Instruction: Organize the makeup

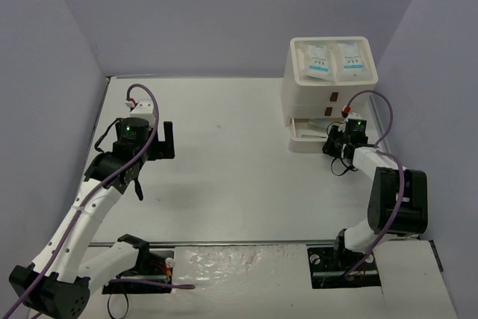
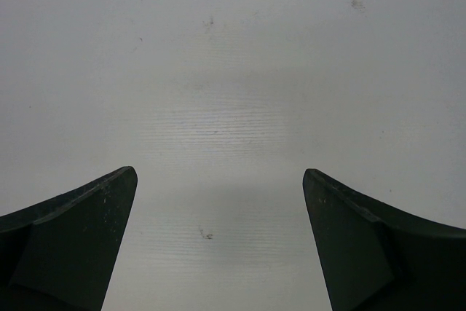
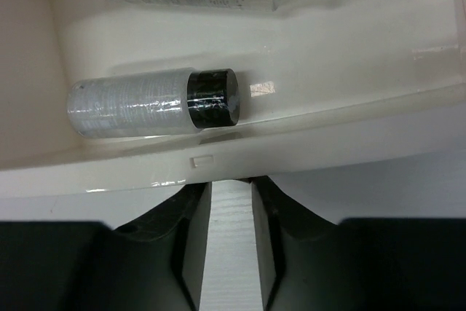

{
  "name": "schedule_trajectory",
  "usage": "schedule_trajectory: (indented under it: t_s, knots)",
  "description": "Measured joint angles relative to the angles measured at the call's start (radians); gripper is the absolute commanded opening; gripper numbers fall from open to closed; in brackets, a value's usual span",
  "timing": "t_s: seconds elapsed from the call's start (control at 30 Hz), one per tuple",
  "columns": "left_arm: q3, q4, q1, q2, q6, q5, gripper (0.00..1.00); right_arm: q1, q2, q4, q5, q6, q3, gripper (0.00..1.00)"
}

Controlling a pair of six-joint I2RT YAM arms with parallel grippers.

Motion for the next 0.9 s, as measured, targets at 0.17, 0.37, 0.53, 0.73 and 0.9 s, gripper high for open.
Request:
schedule_trajectory:
  t_s: [0.17,0.37,0.53,0.73,0.9]
  knots:
    - [0.000,0.000,0.000,0.000,0.000,-0.004,0.97,0.000,0.000,0.013,-0.004,-0.019,0.000,0.07]
    - [-0.007,0.000,0.000,-0.002,0.001,-0.009,0.97,0.000,0.011,0.030,-0.011,-0.036,0.006,0.00]
    - [-0.016,0.001,0.000,-0.002,0.003,-0.011,0.97,0.000,0.026,0.046,-0.025,-0.039,0.020,0.00]
    - [-0.016,0.001,0.000,-0.002,0.003,-0.012,0.97,0.000,0.047,0.069,-0.043,-0.040,0.034,0.00]
    - [-0.016,0.001,0.000,-0.002,0.003,-0.015,0.97,-0.001,0.067,0.090,-0.050,-0.039,0.050,0.00]
